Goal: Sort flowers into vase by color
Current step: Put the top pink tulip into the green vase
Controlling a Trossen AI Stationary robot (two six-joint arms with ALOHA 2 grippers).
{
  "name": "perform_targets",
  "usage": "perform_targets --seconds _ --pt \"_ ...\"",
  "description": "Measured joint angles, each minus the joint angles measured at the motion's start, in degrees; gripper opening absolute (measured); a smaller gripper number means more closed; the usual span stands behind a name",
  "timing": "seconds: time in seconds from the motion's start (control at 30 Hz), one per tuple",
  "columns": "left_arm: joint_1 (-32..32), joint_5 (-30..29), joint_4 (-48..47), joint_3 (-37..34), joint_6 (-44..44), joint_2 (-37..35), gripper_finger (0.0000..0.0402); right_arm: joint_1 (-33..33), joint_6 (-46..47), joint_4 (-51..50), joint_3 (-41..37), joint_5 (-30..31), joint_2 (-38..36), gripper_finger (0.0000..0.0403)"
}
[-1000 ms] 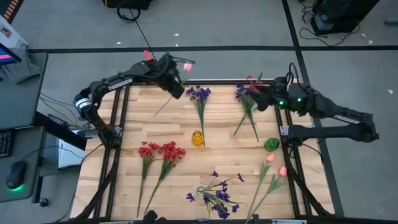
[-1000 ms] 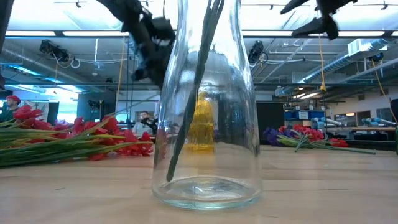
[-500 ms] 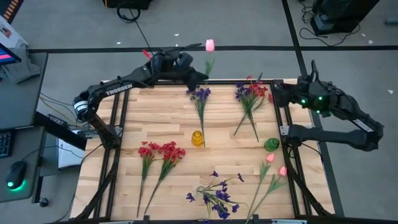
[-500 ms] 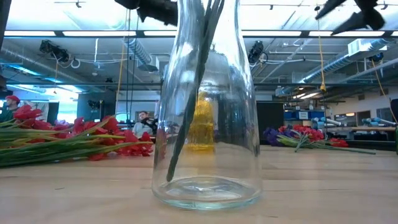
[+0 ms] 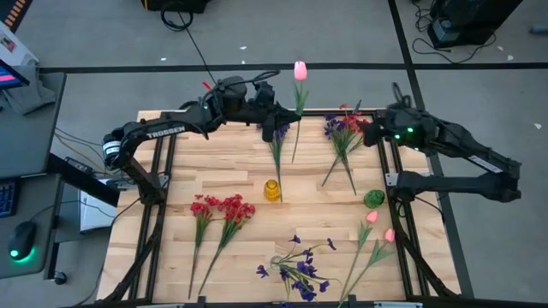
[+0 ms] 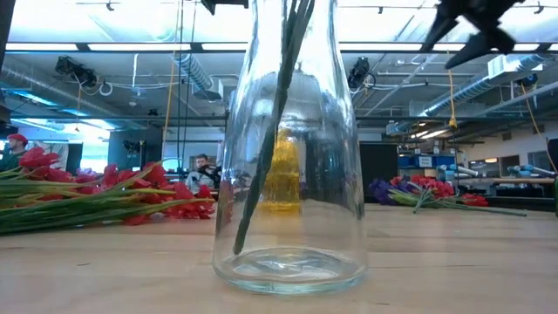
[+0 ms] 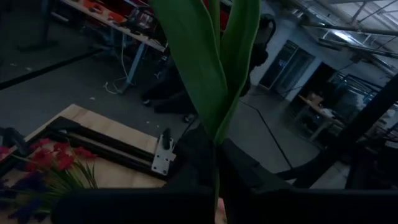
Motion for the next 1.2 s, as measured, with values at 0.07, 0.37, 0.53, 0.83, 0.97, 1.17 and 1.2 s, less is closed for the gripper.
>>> perform_targets --seconds 0.07,0.37,0.53,0.83,0.97,1.17,1.2 --pt "-0.22 -0.01 0.31 0.0 -0.23 0.0 0.0011 0.0 -2.04 2.36 -0.01 -1.84 2.35 0.0352" --pt "-0.22 1.53 2.87 0.0 2.6 0.0 0.0012 0.0 -8.15 9.42 0.15 -11.38 9.84 0.0352" --pt "-0.32 2.63 3.05 0.0 2.93 0.29 0.0012 0.0 -5.12 13.34 0.44 -18.69 11.64 0.0352" --pt "-0.3 3.61 3.92 -0.02 2.88 0.76 0.0013 0.43 -5.31 29.75 0.61 -33.83 11.71 0.0352" --pt "-0.28 3.64 3.76 -0.02 2.85 0.76 0.0013 2.6 -6.18 34.8 0.61 -26.81 11.65 0.0352" --pt "-0.28 3.61 3.28 -0.02 2.8 0.76 0.0013 3.3 -6.4 41.73 0.61 -23.05 11.4 0.0352" --pt "-0.28 3.61 3.19 -0.02 2.8 0.76 0.0013 3.3 -3.7 42.06 0.61 -23.16 11.26 0.0352"
